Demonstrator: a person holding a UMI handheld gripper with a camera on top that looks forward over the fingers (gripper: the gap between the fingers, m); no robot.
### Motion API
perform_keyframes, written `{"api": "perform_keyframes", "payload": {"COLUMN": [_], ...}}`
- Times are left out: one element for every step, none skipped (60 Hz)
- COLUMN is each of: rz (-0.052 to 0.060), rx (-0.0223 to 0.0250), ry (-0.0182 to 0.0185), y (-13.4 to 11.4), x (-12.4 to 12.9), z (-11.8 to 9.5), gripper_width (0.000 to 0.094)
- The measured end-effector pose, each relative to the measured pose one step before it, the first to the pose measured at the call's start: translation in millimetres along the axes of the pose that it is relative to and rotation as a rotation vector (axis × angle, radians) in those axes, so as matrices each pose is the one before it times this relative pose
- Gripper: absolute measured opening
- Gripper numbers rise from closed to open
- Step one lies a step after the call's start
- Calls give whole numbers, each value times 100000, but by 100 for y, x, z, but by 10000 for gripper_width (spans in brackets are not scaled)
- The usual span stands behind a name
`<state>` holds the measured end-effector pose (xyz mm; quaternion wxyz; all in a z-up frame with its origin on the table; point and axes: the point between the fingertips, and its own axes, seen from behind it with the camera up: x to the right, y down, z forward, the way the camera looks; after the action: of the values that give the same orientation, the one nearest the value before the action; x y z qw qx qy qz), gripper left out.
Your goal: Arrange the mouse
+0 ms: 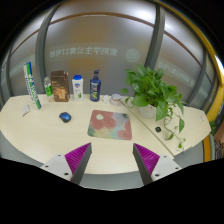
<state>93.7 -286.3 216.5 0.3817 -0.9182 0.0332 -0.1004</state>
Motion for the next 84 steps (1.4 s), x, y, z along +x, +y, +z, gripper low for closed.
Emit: {"api": "perform_keyframes", "payload": {"rz": [-21,4,-42,-67,-16,30,151,315,413,503,392,435,412,468,515,583,614,556,457,321,231,229,204,186,79,-31,-116,-117,-109,-122,-183,-274,-321,-484,-632,-789,-824,-773,-756,-719,-703,-616,-535,-424,-357,-380,-475,-531,-598,-605,-576,-585,-628,-621,-605,-506,-443,-318,-230,-198,-88,-17,-81,-112,-183,-209,-225,-372,-480,-515,-776,-778,-727,-592,-286,-41,-34,164,222,256,281,440,395,303], "rx": [-86,-77,-92,-19,-57,-59,-73,-62,-112,57,183,21,-15,-35,8,159,238,226,163,133,166,308,493,468,298,40,-209,-244,-208,-47,145,294,307,325,315,439,471,376,368,506,429,270,208,178,242,185,117,34,-22,72,238,311,282,277,175,30,-87,12,-107,-165,-178,-204,-231,-187,-85,101,242,429,113,17,79,105,95,116,428,685,-3,223,78,-19,-103,-126,-155,120], "ry": [415,563,625,638,682,658,644,508,346,287,150,131,84,125,213,256,239,175,79,-82,-271,-422,-477,-447,-375,-402,-628,-886,-1117,-1219,-1258,-1257,-1247,-1183,-1137,-1062,-988,-963,-894,-918,-959,-1056,-1114,-1110,-1085,-1021,-936,-791,-620,-487,-347,-309,-450,-536,-504,-346,-217,-211,-459,-641,-669,-598,-488,-449,-367,-324,-263,-751,-397,-34,-66,-31,70,-21,-489,-331,-540,-640,-592,-785,-927,-1072,-971,-807], "y": [80,110,147,162,201,220,259,276,188,340,357,336,358,387,377,347,341,377,405,391,377,324,273,242,283,319,282,260,200,125,52,-7,-62,-80,-140,-174,-208,-202,-275,-324,-305,-278,-307,-337,-377,-364,-376,-370,-356,-419,-439,-452,-442,-407,-395,-341,-317,-272,-323,-271,-273,-250,-241,-253,-270,-307,-332,-289,-252,-287,-226,-210,-188,-166,-261,-218,-179,-176,-141,-115,-87,-79,-31,-19], "x": [49,52,29,-18,-22,-72,-97,-138,-78,-288,-250,-301,-310,-303,-282,-305,-327,-388,-407,-482,-533,-603,-604,-605,-593,-633,-709,-814,-837,-873,-861,-864,-882,-824,-796,-748,-704,-704,-655,-647,-639,-642,-572,-548,-510,-485,-448,-382,-309,-242,-188,-196,-214,-215,-166,-80,-53,-54,-91,-77,-97,-81,-7,-2,57,81,92,-14,115,162,157,200,218,186,50,45,94,42,37,-13,-55,-108,-98,-129], "z": [-18,-13,1,8,26,25,37,16,3,104,164,86,58,80,77,89,106,163,156,166,193,202,224,272,315,345,333,351,396,449,510,559,619,659,698,763,823,879,885,928,956,1001,993,966,975,983,982,949,946,882,867,846,850,833,808,813,749,765,676,617,588,542,524,483,442,410,391,435,283,377,290,327,322,324,286,326,272,242,216,200,181,149,117,179], "gripper_width": [855,854,854,854,855,854,854,855,855,855,856,854,854,853,851,854,854,854,854,854,854,854,854,856,855,855,856,853,853,853,854,854,855,854,855,855,854,851,851,852,852,854,853,852,851,850,851,849,850,852,852,852,852,852,852,852,851,853,853,853,853,854,854,855,854,853,851,857,853,848,846,847,847,845,844,834,829,813,793,766,729,684,634,580]}}
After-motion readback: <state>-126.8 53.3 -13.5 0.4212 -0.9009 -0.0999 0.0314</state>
